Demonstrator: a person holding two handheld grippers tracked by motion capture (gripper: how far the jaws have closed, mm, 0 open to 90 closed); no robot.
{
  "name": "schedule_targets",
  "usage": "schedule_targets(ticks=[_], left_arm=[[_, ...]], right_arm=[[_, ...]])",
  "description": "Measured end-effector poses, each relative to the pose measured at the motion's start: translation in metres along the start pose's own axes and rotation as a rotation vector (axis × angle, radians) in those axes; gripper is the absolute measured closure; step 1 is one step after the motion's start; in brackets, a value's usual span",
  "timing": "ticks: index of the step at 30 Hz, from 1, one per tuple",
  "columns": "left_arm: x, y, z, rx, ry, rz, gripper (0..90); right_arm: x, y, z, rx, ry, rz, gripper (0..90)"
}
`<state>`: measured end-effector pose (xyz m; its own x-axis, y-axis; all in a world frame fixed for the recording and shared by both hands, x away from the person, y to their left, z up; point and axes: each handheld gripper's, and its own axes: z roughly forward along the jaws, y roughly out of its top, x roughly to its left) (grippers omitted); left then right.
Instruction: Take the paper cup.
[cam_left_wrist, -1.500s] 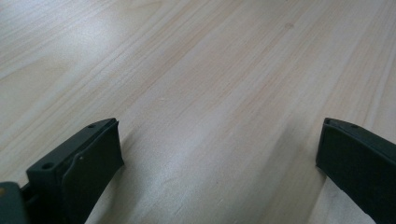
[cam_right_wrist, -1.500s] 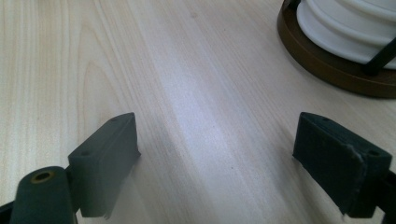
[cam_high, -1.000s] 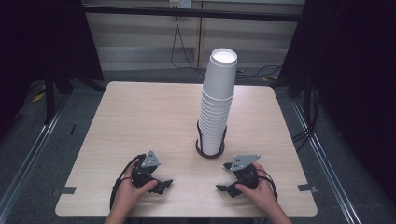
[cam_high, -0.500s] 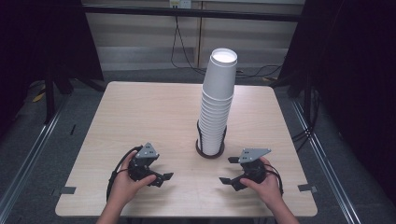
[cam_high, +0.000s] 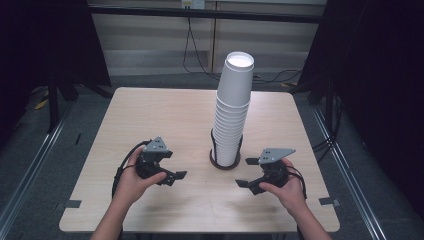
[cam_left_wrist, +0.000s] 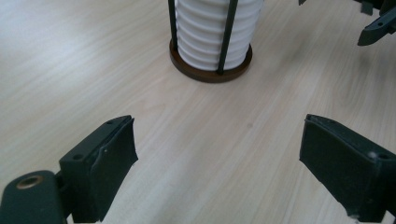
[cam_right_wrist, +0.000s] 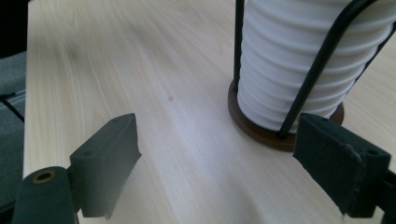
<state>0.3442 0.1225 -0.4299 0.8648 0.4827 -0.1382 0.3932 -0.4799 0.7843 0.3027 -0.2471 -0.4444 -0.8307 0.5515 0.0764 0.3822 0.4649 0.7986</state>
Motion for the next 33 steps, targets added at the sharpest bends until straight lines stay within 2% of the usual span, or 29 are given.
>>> schedule_targets(ticks=[1,3,8,11,20,25,33], left_arm=[[0.002,0.007,-0.003,-0.013,-0.011,-0.005,10.4],[0.003,0.013,-0.005,-0.017,-0.007,-0.004,10.5],[0.006,0.024,-0.009,-0.026,0.004,0.002,10.6],[0.008,0.037,-0.013,-0.024,0.008,0.014,10.8],[0.009,0.064,-0.015,-0.015,-0.006,0.036,10.9],[0.009,0.082,-0.018,-0.030,-0.013,0.042,11.0],[0.011,0.103,-0.022,-0.038,-0.015,0.044,11.5]], right_arm=[[-0.001,0.004,-0.004,-0.016,-0.002,0.008,13.7],[-0.004,0.009,-0.008,-0.030,0.006,0.026,13.7],[-0.007,0.022,-0.016,-0.034,-0.014,0.018,13.7],[-0.008,0.030,-0.020,-0.049,-0.009,0.017,13.7],[-0.013,0.051,-0.030,-0.058,-0.021,0.005,13.8],[-0.019,0.061,-0.040,-0.090,-0.025,0.027,13.8],[-0.027,0.080,-0.053,-0.119,-0.042,0.027,13.9]])
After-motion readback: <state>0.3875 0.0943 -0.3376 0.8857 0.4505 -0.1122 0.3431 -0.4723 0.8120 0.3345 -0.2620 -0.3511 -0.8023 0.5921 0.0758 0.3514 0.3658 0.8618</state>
